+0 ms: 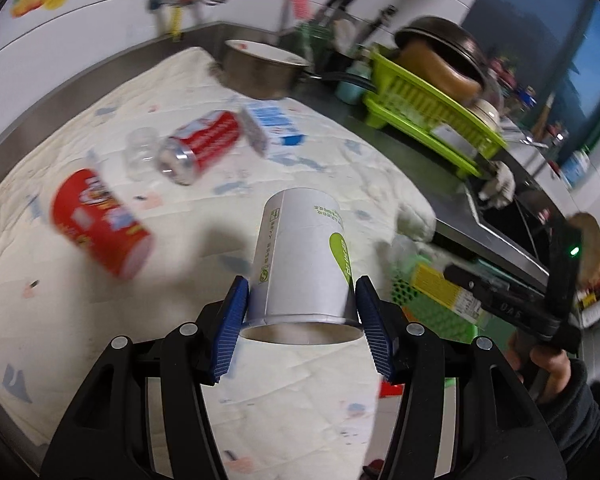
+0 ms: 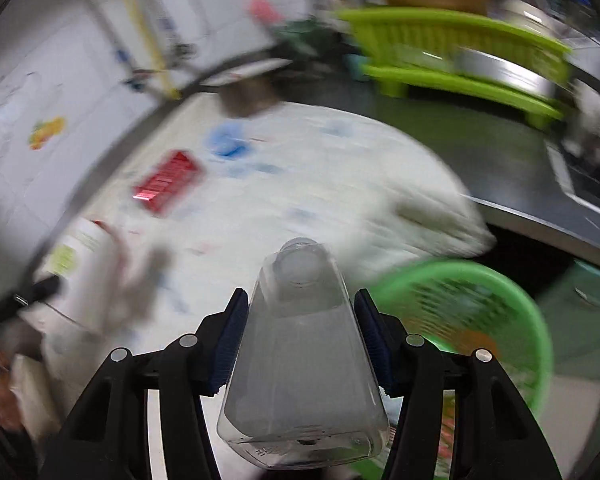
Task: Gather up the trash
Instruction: 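Grasp the clear plastic bottle with the right tool while the left tool holds the paper cup, then release the clear bottle into the green basket with the right tool while the left tool carries the cup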
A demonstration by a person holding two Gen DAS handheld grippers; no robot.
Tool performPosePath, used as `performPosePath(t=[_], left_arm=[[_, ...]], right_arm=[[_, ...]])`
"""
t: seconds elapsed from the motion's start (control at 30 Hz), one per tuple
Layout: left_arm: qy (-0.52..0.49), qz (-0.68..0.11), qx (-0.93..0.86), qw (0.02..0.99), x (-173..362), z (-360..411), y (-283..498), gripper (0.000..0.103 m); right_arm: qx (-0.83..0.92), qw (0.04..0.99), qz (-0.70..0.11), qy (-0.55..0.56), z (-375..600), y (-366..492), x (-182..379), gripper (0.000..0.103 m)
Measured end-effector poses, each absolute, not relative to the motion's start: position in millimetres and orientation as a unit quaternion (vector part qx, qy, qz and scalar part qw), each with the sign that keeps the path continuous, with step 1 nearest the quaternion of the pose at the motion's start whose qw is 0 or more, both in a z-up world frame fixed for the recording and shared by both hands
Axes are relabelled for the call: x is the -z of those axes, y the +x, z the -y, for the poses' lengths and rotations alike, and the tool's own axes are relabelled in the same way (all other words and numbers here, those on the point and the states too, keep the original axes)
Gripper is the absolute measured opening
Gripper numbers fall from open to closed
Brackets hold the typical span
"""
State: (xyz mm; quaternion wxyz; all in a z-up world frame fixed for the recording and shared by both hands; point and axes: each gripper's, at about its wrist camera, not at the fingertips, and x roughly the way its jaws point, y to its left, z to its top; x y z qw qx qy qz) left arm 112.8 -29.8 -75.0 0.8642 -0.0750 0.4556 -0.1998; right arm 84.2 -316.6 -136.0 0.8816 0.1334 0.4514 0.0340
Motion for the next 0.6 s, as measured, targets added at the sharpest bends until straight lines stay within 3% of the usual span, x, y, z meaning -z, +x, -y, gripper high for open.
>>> performPosePath(t=[0.37,0.6], left_arm=[[-0.038,-0.468,0.259,0.844,75.0,102.7,108.4,0.055],[-0.021,-0.475,0.285,0.832,77.1,134.4,105.9,0.055]], right_arm=[[0.085,0.792,-0.589,0.136,399.8,64.8,274.0,0.053],[0.107,0.768,-0.614,0.145,411.0,58.1,310.9,0.053]])
